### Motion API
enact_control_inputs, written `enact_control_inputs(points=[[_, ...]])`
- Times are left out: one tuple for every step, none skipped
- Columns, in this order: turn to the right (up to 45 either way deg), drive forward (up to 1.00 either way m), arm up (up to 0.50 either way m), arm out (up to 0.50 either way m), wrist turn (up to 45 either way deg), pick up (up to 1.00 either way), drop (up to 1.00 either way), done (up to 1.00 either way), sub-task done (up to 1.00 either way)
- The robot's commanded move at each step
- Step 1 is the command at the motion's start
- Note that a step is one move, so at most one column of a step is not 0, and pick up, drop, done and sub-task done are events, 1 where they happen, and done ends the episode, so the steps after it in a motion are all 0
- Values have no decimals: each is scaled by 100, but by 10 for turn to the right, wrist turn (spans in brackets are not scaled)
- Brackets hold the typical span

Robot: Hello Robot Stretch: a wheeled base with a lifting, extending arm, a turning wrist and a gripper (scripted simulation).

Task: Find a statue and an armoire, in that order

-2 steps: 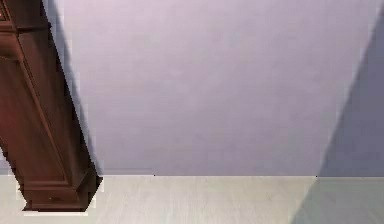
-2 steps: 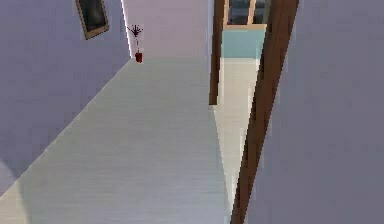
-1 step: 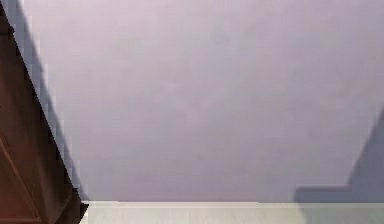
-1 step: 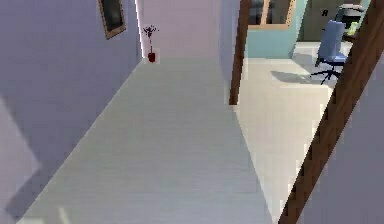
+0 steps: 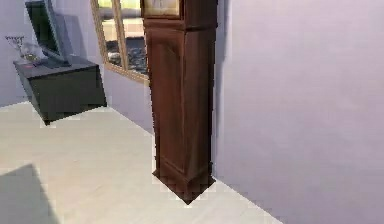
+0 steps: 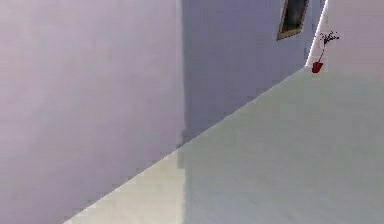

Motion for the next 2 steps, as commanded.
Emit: enact_control_inputs(points=[[-420, 0, 0, 0, 0, 0, 0, 0, 0], [0, 80, 0, 0, 0, 0, 0, 0, 0]])
